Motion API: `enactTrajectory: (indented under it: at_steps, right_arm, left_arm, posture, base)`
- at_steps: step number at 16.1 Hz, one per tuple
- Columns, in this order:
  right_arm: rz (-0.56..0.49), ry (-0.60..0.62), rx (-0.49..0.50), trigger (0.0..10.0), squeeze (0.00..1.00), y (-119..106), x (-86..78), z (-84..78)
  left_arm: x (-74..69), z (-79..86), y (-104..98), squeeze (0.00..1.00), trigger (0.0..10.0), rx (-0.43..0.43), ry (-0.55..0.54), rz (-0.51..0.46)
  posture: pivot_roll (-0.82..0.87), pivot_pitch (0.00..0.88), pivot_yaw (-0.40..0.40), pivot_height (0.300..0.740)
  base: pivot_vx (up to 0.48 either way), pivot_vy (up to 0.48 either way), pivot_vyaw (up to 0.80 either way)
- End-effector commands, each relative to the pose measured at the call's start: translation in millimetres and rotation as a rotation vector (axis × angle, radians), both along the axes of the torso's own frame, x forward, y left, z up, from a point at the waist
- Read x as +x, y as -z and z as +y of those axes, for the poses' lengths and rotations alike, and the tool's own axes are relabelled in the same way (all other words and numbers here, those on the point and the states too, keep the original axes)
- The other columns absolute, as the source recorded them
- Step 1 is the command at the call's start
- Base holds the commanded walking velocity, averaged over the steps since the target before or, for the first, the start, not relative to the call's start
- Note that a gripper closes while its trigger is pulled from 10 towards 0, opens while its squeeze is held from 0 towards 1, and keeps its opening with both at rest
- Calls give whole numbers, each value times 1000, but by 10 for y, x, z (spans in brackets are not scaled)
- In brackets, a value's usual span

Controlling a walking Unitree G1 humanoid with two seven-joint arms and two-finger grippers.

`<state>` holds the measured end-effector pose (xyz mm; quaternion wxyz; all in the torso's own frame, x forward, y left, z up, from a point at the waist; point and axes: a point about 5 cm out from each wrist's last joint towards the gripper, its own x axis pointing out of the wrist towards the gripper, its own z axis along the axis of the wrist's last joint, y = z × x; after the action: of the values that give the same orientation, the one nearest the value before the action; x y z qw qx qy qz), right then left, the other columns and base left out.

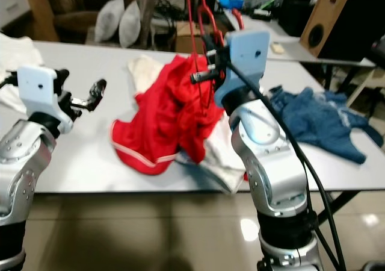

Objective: Hang hanger

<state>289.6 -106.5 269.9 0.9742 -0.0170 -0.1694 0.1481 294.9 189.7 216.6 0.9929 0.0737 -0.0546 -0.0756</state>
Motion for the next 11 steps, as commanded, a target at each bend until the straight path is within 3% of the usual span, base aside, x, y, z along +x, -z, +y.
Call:
enactTrajectory:
  at_steps: [1, 5, 9, 11]
  right_arm:
    - [23, 22, -8, 10000, 0, 35, 17, -57]
    - [69, 19, -13, 10000, 0, 140, 73, -20]
    - [133, -20, -69, 10000, 0, 316, 20, 64]
    - [307, -9, -179, 10000, 0, 808, -62, 11]
  left_arm:
    - [-5, -49, 17, 0, 10000, 9, 13, 10]
    - [-38, 0, 33, 0, 10000, 40, -2, 23]
    - [-61, 55, 198, 0, 10000, 69, 20, 82]
    - [-86, 90, 436, 0, 10000, 74, 22, 151]
  posture:
    - [-39, 0, -48, 740]
    - [-9, 0, -55, 740]
    - [-45, 0, -14, 740]
    - [-75, 0, 10, 740]
  base:
    - [0, 424, 0]
    - [0, 420, 0]
    - [0, 423, 0]
    - [0, 424, 0]
